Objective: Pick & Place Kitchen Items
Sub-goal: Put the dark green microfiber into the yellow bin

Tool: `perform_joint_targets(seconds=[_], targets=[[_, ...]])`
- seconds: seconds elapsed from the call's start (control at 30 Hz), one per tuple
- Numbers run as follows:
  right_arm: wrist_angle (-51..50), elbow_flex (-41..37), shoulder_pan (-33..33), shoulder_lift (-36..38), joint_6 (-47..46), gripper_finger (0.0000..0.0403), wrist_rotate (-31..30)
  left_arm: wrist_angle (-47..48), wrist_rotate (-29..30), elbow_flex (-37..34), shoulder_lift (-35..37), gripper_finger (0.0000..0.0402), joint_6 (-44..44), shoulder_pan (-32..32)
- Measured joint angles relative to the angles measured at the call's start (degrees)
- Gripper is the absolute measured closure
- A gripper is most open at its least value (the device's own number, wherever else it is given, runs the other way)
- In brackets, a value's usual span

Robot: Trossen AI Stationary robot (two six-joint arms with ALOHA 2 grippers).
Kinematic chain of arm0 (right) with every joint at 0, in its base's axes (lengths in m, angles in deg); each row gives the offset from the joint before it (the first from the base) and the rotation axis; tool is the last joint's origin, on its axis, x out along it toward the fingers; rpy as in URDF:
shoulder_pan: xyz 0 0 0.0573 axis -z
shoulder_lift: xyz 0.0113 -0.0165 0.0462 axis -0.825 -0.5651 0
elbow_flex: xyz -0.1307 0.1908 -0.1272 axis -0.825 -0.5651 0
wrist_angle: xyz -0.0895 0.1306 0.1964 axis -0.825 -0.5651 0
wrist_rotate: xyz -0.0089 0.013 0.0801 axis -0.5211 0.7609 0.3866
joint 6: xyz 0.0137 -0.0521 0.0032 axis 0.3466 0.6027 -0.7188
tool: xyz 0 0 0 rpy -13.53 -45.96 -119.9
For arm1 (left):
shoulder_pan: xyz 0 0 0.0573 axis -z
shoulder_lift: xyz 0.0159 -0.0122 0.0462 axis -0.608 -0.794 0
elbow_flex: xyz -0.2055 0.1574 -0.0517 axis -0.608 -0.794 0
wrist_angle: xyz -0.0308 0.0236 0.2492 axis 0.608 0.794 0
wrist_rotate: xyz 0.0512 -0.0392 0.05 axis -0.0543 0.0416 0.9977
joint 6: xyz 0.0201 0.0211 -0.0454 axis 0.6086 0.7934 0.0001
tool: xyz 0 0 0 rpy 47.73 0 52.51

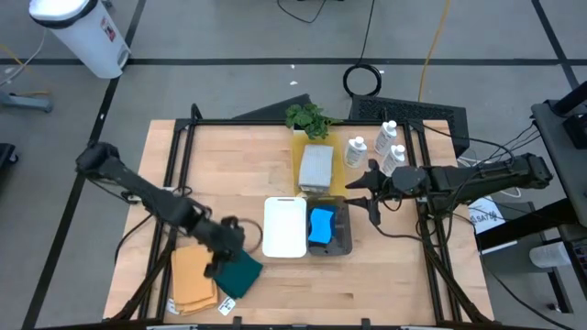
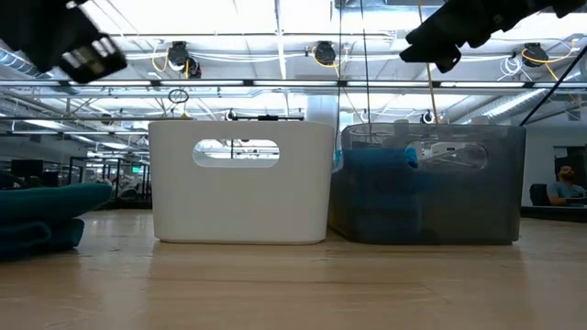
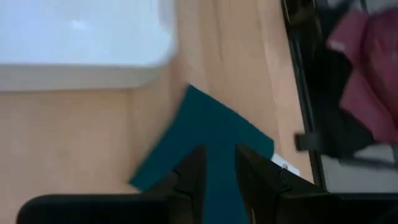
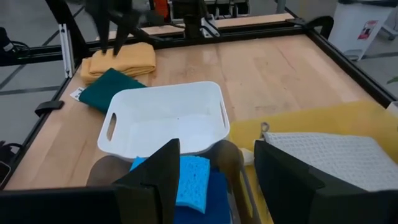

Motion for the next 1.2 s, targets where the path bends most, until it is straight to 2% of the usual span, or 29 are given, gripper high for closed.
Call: perform_joint_targets(seconds=[0.3,0.7,0.93,1.2], targets=[[0.4,0.0,0.0,-0.1,0.4,0.0229,0.0,-5.2,-2.0,-0.5,-12.4,0.0314,-0.6,5.2],[0.4,0.0,0.0,-0.1,0.4,0.0229,0.0,-6.0,-1.0,-0.3,-22.0,0.0314,-4.9,6.0],[0.4,0.0,0.0,-0.1,0.8,0.0229,0.0,-1.2,-0.9,-0.1,-23.0,0.0314,-2.3,5.0],[0.8,0.0,0.0,-0.1,0.9,0.0229,-0.1,9.7,9.6,-0.3,-20.2,0.0314,3.6,1.1]])
